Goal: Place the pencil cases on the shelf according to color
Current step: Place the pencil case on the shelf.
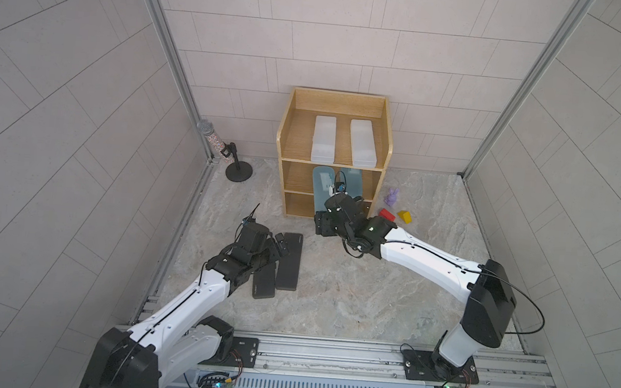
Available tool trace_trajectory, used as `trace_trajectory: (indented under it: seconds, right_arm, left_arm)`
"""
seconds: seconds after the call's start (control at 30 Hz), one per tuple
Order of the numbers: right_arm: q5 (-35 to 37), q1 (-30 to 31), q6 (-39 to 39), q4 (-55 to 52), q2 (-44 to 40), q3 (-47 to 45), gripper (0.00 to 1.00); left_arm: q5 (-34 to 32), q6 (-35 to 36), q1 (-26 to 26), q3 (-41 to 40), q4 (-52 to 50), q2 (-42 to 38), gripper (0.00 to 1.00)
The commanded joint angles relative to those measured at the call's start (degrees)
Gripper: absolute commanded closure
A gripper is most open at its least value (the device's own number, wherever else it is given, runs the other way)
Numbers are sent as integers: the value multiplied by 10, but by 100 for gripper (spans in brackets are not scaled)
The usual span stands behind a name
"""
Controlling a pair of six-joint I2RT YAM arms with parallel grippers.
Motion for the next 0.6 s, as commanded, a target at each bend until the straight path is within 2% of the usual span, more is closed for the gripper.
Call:
trace_trajectory:
  seconds: [0.0, 0.3, 0.4, 0.57]
  right_arm:
    - [14, -13, -4, -1, 29, 42, 61]
    - [19, -34, 15, -15, 99, 123, 56]
    - [18, -38, 18, -21, 117, 144, 49]
    - [17, -40, 13, -35, 129, 168, 26]
  left_arm:
    - [25, 16, 13, 20, 14, 4, 0]
    - [58, 24, 27, 22, 32, 28, 0]
    - [67, 24, 28, 24, 36, 32, 0]
    - [78, 23, 31, 25, 37, 26, 0]
